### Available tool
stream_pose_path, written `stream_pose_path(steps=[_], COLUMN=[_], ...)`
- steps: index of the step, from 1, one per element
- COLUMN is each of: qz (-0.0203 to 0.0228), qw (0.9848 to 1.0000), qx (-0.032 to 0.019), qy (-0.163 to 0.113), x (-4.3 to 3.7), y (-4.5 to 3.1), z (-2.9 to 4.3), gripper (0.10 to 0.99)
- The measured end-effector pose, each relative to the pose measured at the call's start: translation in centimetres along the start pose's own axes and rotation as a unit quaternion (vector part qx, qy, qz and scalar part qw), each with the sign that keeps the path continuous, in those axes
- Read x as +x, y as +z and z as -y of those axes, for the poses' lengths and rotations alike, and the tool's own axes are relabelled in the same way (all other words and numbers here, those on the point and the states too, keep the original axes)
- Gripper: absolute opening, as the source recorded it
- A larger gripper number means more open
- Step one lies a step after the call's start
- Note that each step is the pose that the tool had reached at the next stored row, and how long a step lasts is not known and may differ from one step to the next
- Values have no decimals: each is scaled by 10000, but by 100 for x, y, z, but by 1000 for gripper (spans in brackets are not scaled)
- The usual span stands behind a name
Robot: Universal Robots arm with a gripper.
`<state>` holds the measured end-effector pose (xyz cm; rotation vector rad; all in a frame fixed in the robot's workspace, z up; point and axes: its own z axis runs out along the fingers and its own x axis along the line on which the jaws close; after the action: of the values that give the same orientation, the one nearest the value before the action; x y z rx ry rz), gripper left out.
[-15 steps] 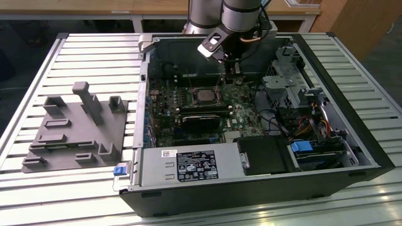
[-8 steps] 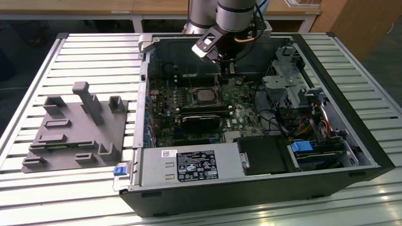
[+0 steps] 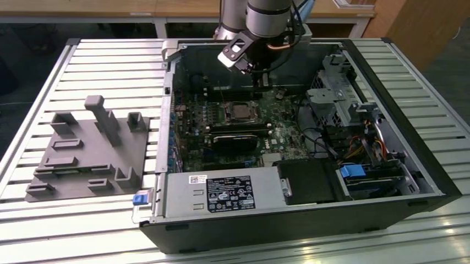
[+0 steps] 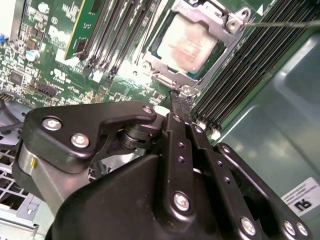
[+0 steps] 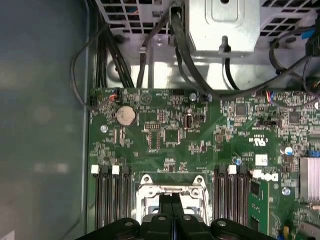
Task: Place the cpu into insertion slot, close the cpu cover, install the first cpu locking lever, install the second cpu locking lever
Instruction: 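Close the cpu cover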
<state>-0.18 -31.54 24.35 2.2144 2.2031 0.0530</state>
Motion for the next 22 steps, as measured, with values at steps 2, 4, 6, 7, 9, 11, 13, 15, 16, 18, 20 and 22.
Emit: stream_pose_path(steps=[2,4,6,7,9,11,13,15,16,18,20,22], qz=[-1,0,0,0,0,0,0,0,0,1,0,0], qw=[10000,10000,10000,10000,10000,10000,10000,10000,10000,10000,10000,10000], qx=[-1,0,0,2,5,7,8,8,8,8,8,8], qy=[0,0,0,0,0,0,0,0,0,0,-1,0], x=[0,0,1,3,4,3,3,2,2,1,2,2], y=[5,14,32,46,79,116,147,161,164,169,174,177], z=[23,49,73,82,98,117,151,199,219,263,308,324], gripper=[122,122,122,122,122,122,122,122,122,122,122,122])
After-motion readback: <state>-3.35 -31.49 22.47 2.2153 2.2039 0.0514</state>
